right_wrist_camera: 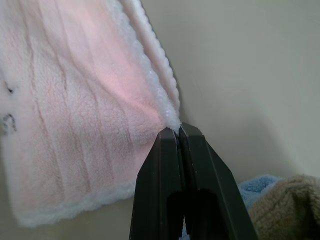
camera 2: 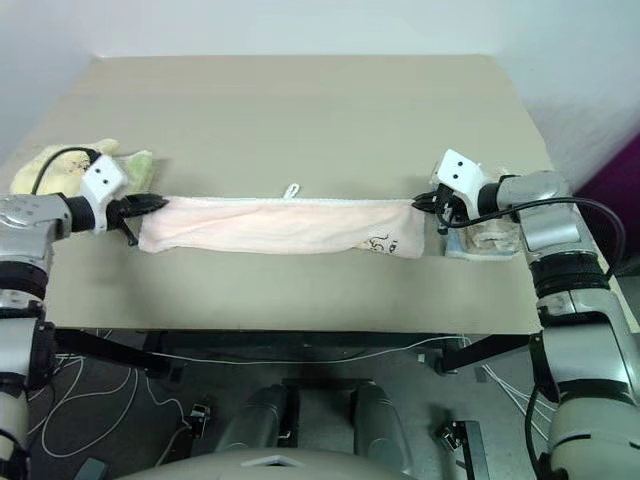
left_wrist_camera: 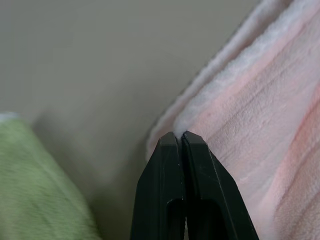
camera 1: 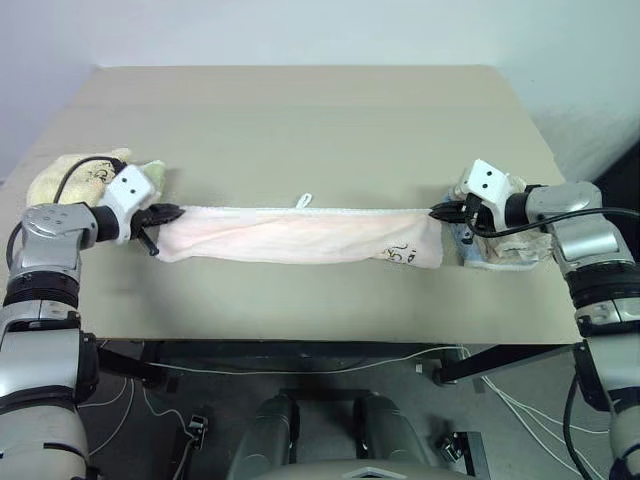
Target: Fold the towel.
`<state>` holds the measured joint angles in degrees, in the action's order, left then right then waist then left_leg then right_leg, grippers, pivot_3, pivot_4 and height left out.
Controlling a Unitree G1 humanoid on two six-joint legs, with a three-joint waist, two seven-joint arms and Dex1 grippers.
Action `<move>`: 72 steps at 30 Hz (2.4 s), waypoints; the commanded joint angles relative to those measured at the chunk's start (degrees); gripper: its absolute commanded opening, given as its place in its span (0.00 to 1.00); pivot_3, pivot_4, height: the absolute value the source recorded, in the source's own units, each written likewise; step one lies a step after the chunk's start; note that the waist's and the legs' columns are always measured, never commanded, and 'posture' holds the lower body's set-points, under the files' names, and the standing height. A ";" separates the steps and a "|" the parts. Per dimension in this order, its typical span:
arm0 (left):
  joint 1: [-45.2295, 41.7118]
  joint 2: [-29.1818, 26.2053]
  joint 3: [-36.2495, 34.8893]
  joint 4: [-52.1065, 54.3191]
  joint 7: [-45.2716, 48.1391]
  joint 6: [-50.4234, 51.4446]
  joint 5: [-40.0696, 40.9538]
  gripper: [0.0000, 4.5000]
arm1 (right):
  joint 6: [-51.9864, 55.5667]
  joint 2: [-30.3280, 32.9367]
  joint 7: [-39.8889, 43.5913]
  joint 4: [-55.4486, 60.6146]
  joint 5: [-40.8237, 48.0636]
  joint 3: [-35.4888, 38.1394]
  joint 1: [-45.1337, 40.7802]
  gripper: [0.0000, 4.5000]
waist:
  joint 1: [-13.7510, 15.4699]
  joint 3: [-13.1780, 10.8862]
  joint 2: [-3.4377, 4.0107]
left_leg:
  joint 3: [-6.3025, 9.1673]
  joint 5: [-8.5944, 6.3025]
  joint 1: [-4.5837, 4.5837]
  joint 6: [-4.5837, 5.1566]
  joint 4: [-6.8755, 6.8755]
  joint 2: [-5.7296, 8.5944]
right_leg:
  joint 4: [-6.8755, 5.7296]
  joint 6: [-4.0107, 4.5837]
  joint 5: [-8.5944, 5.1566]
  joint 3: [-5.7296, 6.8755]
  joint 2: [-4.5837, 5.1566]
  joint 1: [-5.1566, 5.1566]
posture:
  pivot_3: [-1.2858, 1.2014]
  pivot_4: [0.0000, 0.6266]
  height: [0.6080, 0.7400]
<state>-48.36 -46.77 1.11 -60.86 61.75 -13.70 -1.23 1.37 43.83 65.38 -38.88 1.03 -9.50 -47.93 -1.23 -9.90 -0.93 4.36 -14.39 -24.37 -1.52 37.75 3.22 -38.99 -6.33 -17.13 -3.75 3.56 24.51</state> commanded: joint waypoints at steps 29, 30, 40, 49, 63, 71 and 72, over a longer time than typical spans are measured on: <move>-8.72 2.76 -8.03 -6.33 -17.99 -1.24 2.27 0.79 | 4.00 3.79 -0.43 22.44 6.01 10.83 8.57 1.00 | 0.40 0.00 0.00 | 0.03 -0.01 -0.10 0.01 0.20 0.03 | -0.09 -0.01 0.00 0.05 0.04 0.02 | 0.52 0.24 1.00; -8.58 2.59 -8.11 -5.76 -17.48 -1.79 2.36 0.79 | 7.70 4.14 -1.04 27.50 8.29 12.76 11.11 1.00 | 0.40 0.00 0.00 | 0.04 -0.01 -0.11 0.01 0.20 0.03 | -0.09 -0.01 0.00 0.05 0.04 0.02 | 0.52 0.24 1.00; 3.46 4.26 -10.64 19.00 5.25 4.59 15.97 0.79 | 61.73 -13.85 -31.72 63.59 49.29 36.10 29.07 1.00 | 0.03 0.09 -0.04 | 0.11 -0.02 -0.06 0.03 0.18 -0.05 | -0.09 0.00 0.00 -0.01 0.12 -0.06 | 0.52 0.24 1.00; 10.93 5.92 -8.40 32.19 11.05 10.68 19.03 0.79 | 62.65 -28.59 -80.72 65.52 92.76 39.56 41.13 1.00 | 0.68 0.13 -0.10 | 0.16 -0.03 -0.08 0.04 0.19 0.00 | -0.08 0.01 0.00 0.01 0.19 -0.10 | 0.52 0.24 1.00; 15.02 9.85 -6.22 42.42 10.90 15.34 20.44 0.79 | 38.43 -26.51 -107.26 61.60 111.97 26.91 44.72 1.00 | -1.30 0.14 -0.09 | 0.14 -0.03 0.00 0.06 0.15 -0.11 | -0.05 0.01 -0.01 -0.01 0.00 -0.14 | 0.52 0.24 1.00; 16.64 10.27 -6.45 45.87 10.00 17.51 21.78 0.79 | 34.63 -27.47 -104.62 50.71 105.38 24.96 41.18 1.00 | -1.32 0.18 -0.14 | 0.14 -0.03 0.07 0.06 0.17 -0.11 | -0.05 0.01 -0.01 0.00 -0.02 -0.22 | 0.52 0.24 1.00; 16.89 10.26 -6.49 46.36 9.95 17.87 21.98 0.79 | 34.32 -27.67 -104.16 50.12 104.74 25.02 40.71 1.00 | -1.37 0.18 -0.15 | 0.13 -0.03 0.13 0.06 0.17 -0.11 | -0.05 0.01 -0.01 -0.01 -0.01 -0.29 | 0.52 0.24 1.00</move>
<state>-31.46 -35.94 -4.68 -17.36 72.00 3.66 19.37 37.73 16.45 -39.24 14.26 109.06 15.29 -6.54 -2.60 -9.71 -1.08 4.47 -14.42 -24.13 -1.46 37.91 3.11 -39.04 -6.33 -17.14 -3.77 3.54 24.12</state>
